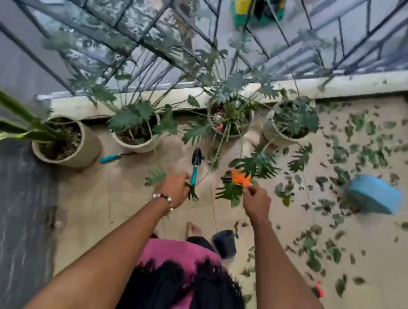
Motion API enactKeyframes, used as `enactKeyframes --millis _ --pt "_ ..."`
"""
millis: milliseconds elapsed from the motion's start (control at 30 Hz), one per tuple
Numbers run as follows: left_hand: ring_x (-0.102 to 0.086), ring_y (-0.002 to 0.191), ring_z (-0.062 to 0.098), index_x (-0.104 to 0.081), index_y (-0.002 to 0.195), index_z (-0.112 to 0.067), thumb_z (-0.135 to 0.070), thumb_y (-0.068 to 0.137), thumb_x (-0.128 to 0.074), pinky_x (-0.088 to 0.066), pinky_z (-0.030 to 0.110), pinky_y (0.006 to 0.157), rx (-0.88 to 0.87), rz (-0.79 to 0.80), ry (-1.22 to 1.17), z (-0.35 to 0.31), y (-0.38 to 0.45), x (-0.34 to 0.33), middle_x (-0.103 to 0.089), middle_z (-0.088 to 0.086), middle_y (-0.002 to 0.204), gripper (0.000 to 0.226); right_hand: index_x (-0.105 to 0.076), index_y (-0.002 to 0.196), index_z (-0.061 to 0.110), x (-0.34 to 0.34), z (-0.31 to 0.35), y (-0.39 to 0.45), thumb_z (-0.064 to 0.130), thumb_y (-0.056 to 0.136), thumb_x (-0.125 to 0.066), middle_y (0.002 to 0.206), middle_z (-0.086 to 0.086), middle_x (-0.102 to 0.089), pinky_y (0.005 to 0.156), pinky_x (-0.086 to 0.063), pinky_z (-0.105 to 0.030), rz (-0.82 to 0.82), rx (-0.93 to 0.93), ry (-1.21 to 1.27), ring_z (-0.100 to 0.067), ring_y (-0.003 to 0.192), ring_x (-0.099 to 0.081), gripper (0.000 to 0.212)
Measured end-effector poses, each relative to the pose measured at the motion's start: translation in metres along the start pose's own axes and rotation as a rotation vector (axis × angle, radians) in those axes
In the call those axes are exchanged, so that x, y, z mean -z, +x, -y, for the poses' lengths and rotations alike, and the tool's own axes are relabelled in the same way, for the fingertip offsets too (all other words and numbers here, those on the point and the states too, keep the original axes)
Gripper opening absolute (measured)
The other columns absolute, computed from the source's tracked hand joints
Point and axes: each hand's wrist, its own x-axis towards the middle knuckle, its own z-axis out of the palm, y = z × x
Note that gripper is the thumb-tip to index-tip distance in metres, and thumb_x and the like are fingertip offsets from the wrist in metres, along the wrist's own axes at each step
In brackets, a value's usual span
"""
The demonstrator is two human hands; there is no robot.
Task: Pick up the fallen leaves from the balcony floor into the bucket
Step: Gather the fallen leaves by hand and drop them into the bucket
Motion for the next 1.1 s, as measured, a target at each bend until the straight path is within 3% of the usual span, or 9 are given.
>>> enactKeyframes --millis 133,333,567,700,767,867,1000,1100 --pt "-0.062 0.103 0.03 -0.049 0.133 -0.017 -0.023 0.096 -0.051 -0.051 0.036 0.084 -0.117 0.134 0.094 0.0 0.013 -0.007 -0.067 0.013 0.111 0.037 -0.071 0.107 0.004 -0.008 -0.008 -0.018 0.012 0.093 -0.054 0.108 -0.017 -0.069 0.084 -0.045 -0.033 -0.066 -0.096 0.084 -0.034 0.102 -0.062 0.023" --pt "-0.06 0.111 0.029 -0.053 0.13 -0.014 -0.021 0.095 -0.054 -0.048 0.036 0.093 -0.228 0.216 0.157 0.003 0.028 -0.011 -0.064 0.013 0.122 0.035 -0.07 0.106 0.007 -0.035 -0.03 -0.057 0.013 0.092 -0.056 0.107 -0.015 -0.07 0.09 -0.05 -0.039 -0.184 -0.28 0.279 -0.032 0.102 -0.063 0.021" --pt "-0.064 0.101 0.023 -0.062 0.121 -0.018 -0.025 0.092 -0.061 -0.049 0.034 0.09 -0.221 0.293 0.088 -0.005 0.053 -0.051 -0.072 0.006 0.105 0.03 -0.071 0.106 0.009 -0.077 -0.063 -0.055 0.013 0.093 -0.057 0.108 -0.008 -0.07 0.087 -0.046 -0.029 -0.117 -0.291 0.32 -0.025 0.104 -0.063 0.019" --pt "-0.063 0.104 0.018 -0.063 0.122 -0.017 -0.02 0.095 -0.055 -0.046 0.023 0.088 -0.229 0.343 0.016 -0.009 0.094 -0.113 -0.068 0.004 0.113 0.028 -0.07 0.11 0.012 -0.118 -0.094 -0.009 0.013 0.092 -0.057 0.105 -0.005 -0.071 0.079 -0.044 -0.022 0.011 -0.218 0.307 -0.021 0.1 -0.064 0.022" --pt "-0.061 0.111 0.021 -0.061 0.125 -0.013 -0.013 0.096 -0.05 -0.044 0.026 0.097 -0.228 0.324 0.039 -0.003 0.122 -0.156 -0.065 0.007 0.123 0.031 -0.071 0.109 0.014 -0.146 -0.114 0.023 0.012 0.093 -0.055 0.106 -0.004 -0.071 0.077 -0.042 -0.02 0.048 -0.161 0.287 -0.02 0.1 -0.063 0.023" --pt "-0.051 0.125 0.029 -0.05 0.136 -0.009 -0.005 0.095 -0.044 -0.034 0.031 0.104 -0.191 0.284 0.188 0.015 0.176 -0.226 -0.055 0.013 0.136 0.041 -0.068 0.114 0.009 -0.2 -0.146 0.079 0.005 0.094 -0.046 0.115 -0.01 -0.068 0.089 -0.044 -0.026 0.12 -0.127 0.243 -0.025 0.107 -0.061 0.03" --pt "-0.043 0.132 0.033 -0.038 0.138 0.001 -0.008 0.097 -0.042 -0.034 0.034 0.106 -0.133 0.273 0.396 0.05 0.251 -0.309 -0.042 0.02 0.142 0.043 -0.055 0.132 0.009 -0.277 -0.178 0.152 0.002 0.092 -0.042 0.135 -0.016 -0.056 0.1 -0.039 -0.029 0.309 -0.083 0.062 -0.031 0.122 -0.052 0.043" --pt "-0.042 0.132 0.033 -0.04 0.136 -0.001 -0.015 0.097 -0.047 -0.037 0.038 0.106 -0.058 0.189 0.435 0.079 0.322 -0.363 -0.041 0.019 0.142 0.042 -0.056 0.129 0.003 -0.333 -0.204 0.209 0.004 0.093 -0.044 0.132 -0.019 -0.056 0.102 -0.04 -0.033 0.257 -0.105 0.069 -0.034 0.122 -0.051 0.038"
